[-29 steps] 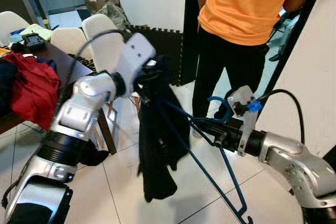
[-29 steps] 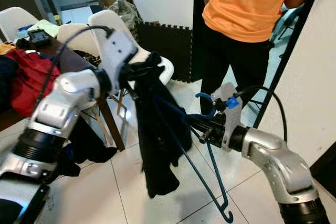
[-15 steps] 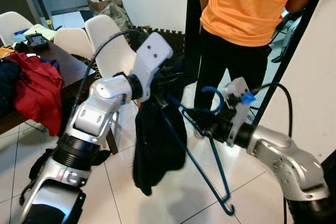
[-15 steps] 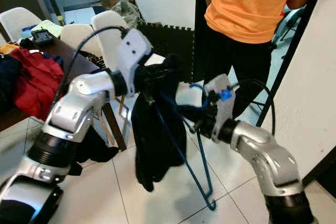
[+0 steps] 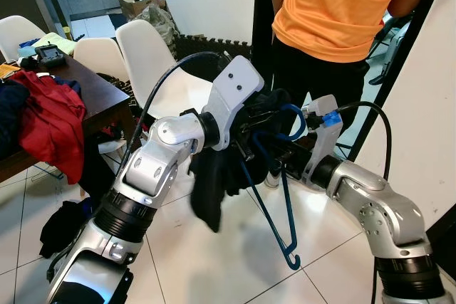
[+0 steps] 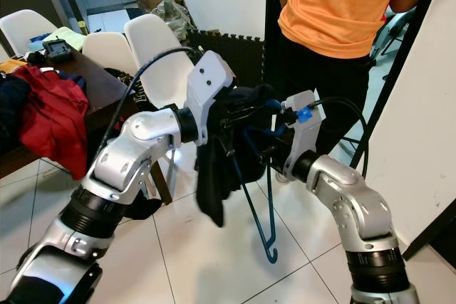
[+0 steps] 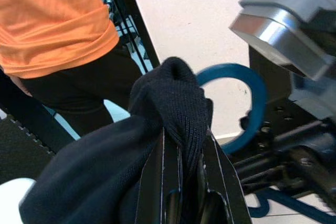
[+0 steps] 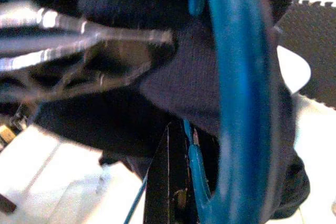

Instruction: Hang hanger

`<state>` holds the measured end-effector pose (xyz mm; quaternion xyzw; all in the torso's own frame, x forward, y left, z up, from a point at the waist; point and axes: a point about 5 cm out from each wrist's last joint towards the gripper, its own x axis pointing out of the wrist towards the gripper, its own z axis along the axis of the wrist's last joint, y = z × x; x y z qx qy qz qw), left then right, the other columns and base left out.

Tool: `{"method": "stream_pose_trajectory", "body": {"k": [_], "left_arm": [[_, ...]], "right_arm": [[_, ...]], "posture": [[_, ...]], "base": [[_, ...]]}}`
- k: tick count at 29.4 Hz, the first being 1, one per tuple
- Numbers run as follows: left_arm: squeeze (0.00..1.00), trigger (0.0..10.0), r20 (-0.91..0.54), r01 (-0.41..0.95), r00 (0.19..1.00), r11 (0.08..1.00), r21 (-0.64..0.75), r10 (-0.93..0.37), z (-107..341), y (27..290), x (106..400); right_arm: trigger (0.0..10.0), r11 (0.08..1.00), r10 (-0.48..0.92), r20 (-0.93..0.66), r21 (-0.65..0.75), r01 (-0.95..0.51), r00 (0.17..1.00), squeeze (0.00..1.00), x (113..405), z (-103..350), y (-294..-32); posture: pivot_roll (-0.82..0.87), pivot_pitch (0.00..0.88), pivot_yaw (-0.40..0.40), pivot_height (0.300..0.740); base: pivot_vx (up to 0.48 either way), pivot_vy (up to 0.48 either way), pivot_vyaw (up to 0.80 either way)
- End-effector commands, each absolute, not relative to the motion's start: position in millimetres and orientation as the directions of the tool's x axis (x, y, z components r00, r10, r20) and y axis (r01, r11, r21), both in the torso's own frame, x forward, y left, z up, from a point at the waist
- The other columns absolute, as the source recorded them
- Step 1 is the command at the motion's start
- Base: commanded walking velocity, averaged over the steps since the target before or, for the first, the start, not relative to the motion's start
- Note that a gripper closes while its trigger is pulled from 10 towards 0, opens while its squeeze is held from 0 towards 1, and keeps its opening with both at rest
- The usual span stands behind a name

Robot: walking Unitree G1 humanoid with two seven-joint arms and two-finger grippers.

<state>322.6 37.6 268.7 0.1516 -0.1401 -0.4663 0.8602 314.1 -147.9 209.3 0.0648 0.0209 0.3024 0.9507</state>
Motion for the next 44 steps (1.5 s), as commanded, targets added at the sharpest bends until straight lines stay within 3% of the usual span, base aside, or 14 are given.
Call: {"method": "stream_pose_trajectory", "body": {"k": [1, 4, 5, 6, 8, 11, 18, 20, 25, 27, 32, 39, 44], "left_arm": [[0.0, 10.0, 0.108, 0.765, 0.508, 0.505, 0.399, -0.855, 270.9, 32.5, 318.5], [0.0, 10.0, 0.119, 0.744, 0.538, 0.537, 0.398, -0.834, 273.4, 35.0, 321.3], [0.0, 10.0, 0.168, 0.65, 0.64, 0.646, 0.401, -0.749, 285.6, 53.0, 335.7], [0.0, 10.0, 0.168, 0.65, 0.64, 0.646, 0.401, -0.749, 285.6, 53.0, 335.7], [0.0, 10.0, 0.256, 0.474, 0.765, 0.786, 0.397, -0.591, 308.6, 89.4, 353.9], [0.0, 10.0, 0.3, 0.376, 0.806, 0.833, 0.407, -0.51, 320.5, 108.6, 358.8], [0.0, 10.0, 0.34, 0.306, 0.825, 0.863, 0.402, -0.452, 329.2, 119.4, 360.1], [0.0, 10.0, 0.404, 0.233, 0.834, 0.904, 0.359, -0.376, 343.3, 132.8, 360.0], [0.0, 10.0, 0.403, 0.26, 0.822, 0.895, 0.363, -0.402, 342.7, 126.8, 358.3], [0.0, 10.0, 0.33, 0.335, 0.804, 0.836, 0.435, -0.495, 322.3, 105.1, 357.1], [0.0, 10.0, 0.298, 0.347, 0.806, 0.816, 0.462, -0.512, 313.8, 100.4, 358.4], [0.0, 10.0, 0.278, 0.4, 0.791, 0.804, 0.441, -0.546, 307.2, 88.8, 357.6], [0.0, 10.0, 0.316, 0.544, 0.712, 0.777, 0.316, -0.627, 308.7, 61.0, 346.6]], "right_arm": [[10.0, 0.83, 0.54, 0.061, 0.125, -0.543, 0.839, 0.0, 317.9, 220.7, -152.6], [10.0, 0.856, 0.493, 0.064, 0.141, -0.497, 0.868, 0.0, 323.0, 220.8, -155.3], [10.0, 0.886, 0.435, 0.055, 0.152, -0.438, 0.899, 0.0, 327.9, 218.9, -161.7], [10.0, 0.886, 0.435, 0.055, 0.152, -0.438, 0.899, 0.0, 327.9, 218.9, -161.7], [10.0, 0.907, 0.389, 0.043, 0.156, -0.39, 0.92, 0.0, 330.0, 215.9, -170.5], [10.0, 0.898, 0.418, 0.032, 0.133, -0.419, 0.908, 0.0, 326.4, 213.7, -170.4], [10.0, 0.894, 0.433, 0.017, 0.117, -0.432, 0.901, 0.0, 324.2, 211.1, -170.0], [10.0, 0.898, 0.394, 0.041, 0.196, -0.394, 0.918, 0.0, 326.5, 210.7, -176.6], [10.0, 0.87, 0.4, 0.108, 0.267, -0.414, 0.91, 0.0, 327.5, 217.4, -174.3], [10.0, 0.74, 0.505, 0.272, 0.351, -0.574, 0.819, 0.0, 318.7, 238.4, -158.6], [10.0, 0.689, 0.596, 0.281, 0.302, -0.659, 0.752, 0.0, 309.2, 239.3, -148.4], [10.0, 0.745, 0.58, 0.21, 0.254, -0.617, 0.787, 0.0, 314.0, 230.2, -144.2], [10.0, 0.795, 0.569, 0.108, 0.18, -0.579, 0.815, 0.0, 320.7, 218.0, -127.1]], "posture": [[0.04, 0.015, 0.043, 0.74], [0.04, 0.016, 0.042, 0.74], [0.05, 0.016, 0.039, 0.74], [0.05, 0.016, 0.039, 0.74], [0.04, 0.016, 0.041, 0.74], [0.04, 0.016, 0.041, 0.74], [0.04, 0.017, 0.039, 0.74], [0.04, 0.017, 0.035, 0.74], [0.05, 0.016, 0.036, 0.74], [0.04, 0.015, 0.037, 0.74], [0.04, 0.016, 0.036, 0.74], [0.04, 0.017, 0.037, 0.74], [0.05, 0.019, 0.042, 0.74]], "base": [[0.0, 0.0, 0.0], [0.0, 0.0, 0.0], [0.0, 0.0, 0.0], [0.0, 0.0, 0.0], [0.0, 0.0, 0.0], [0.0, 0.0, 0.0], [0.0, 0.0, 0.0], [0.0, 0.0, 0.0], [0.0, 0.0, 0.0], [0.0, 0.0, 0.0], [0.0, 0.0, 0.0], [0.0, 0.0, 0.0], [0.0, 0.0, 0.0]]}}
